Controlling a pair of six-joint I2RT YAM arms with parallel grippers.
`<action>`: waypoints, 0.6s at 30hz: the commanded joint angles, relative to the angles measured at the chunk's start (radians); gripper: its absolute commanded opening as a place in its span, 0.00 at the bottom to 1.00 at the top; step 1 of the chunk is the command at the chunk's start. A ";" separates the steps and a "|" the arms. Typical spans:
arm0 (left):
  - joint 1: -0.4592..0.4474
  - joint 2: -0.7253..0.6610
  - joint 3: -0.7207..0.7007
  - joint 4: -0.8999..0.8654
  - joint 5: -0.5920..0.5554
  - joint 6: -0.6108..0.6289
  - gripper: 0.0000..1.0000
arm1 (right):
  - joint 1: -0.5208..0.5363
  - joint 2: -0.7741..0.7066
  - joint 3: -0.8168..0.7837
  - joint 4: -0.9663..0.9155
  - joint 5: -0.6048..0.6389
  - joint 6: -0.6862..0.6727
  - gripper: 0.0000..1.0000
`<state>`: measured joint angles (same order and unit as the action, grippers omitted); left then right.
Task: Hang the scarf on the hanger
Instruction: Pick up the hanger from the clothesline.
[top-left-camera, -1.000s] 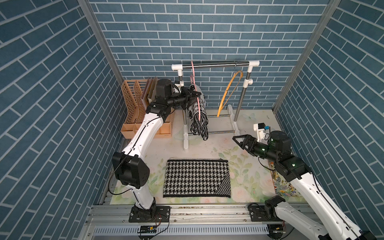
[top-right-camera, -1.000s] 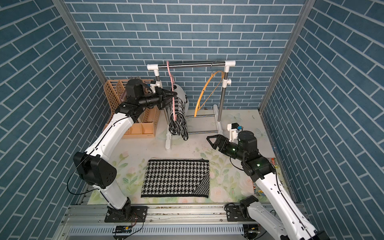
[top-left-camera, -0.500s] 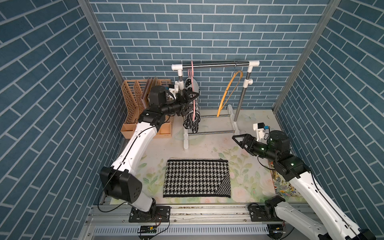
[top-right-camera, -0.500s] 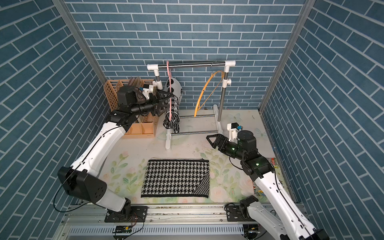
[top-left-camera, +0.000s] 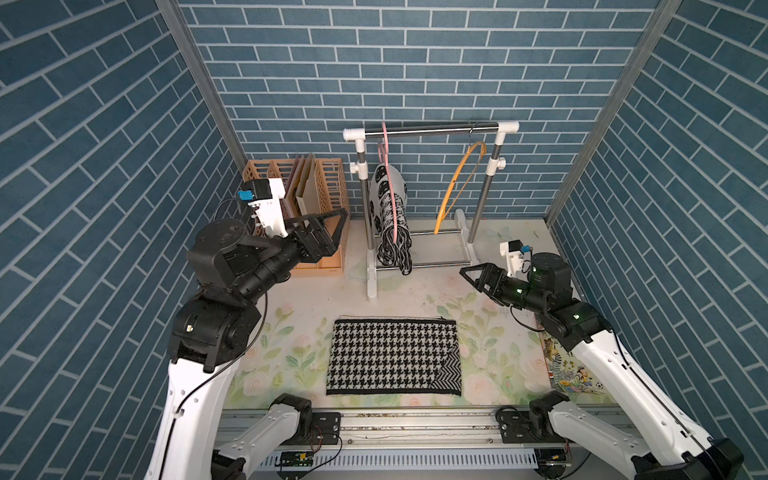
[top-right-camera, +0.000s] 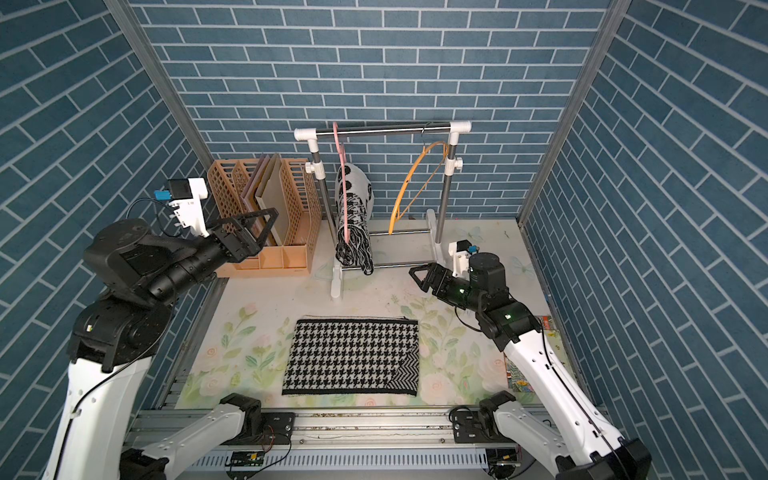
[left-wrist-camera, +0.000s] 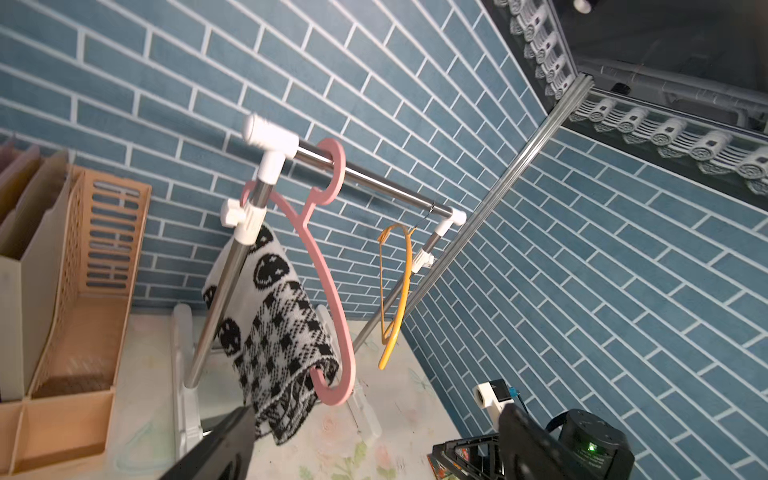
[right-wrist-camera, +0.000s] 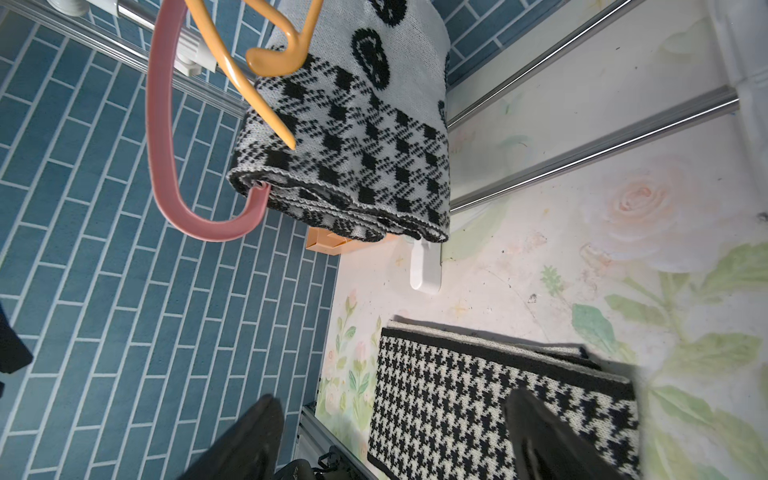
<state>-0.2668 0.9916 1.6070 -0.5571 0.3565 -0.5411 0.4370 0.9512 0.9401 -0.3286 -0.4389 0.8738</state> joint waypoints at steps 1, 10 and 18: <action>-0.014 0.031 -0.002 0.110 0.037 0.016 0.87 | -0.004 0.002 0.003 -0.033 0.020 -0.061 0.87; -0.493 0.324 0.250 0.018 -0.379 0.167 0.87 | -0.004 0.003 -0.017 -0.105 0.057 -0.090 0.86; -0.610 0.651 0.470 -0.045 -0.649 0.227 0.86 | -0.004 -0.058 -0.069 -0.132 0.073 -0.043 0.86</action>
<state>-0.8577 1.5661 2.0102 -0.5465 -0.1310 -0.3630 0.4366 0.9287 0.8925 -0.4229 -0.3878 0.8314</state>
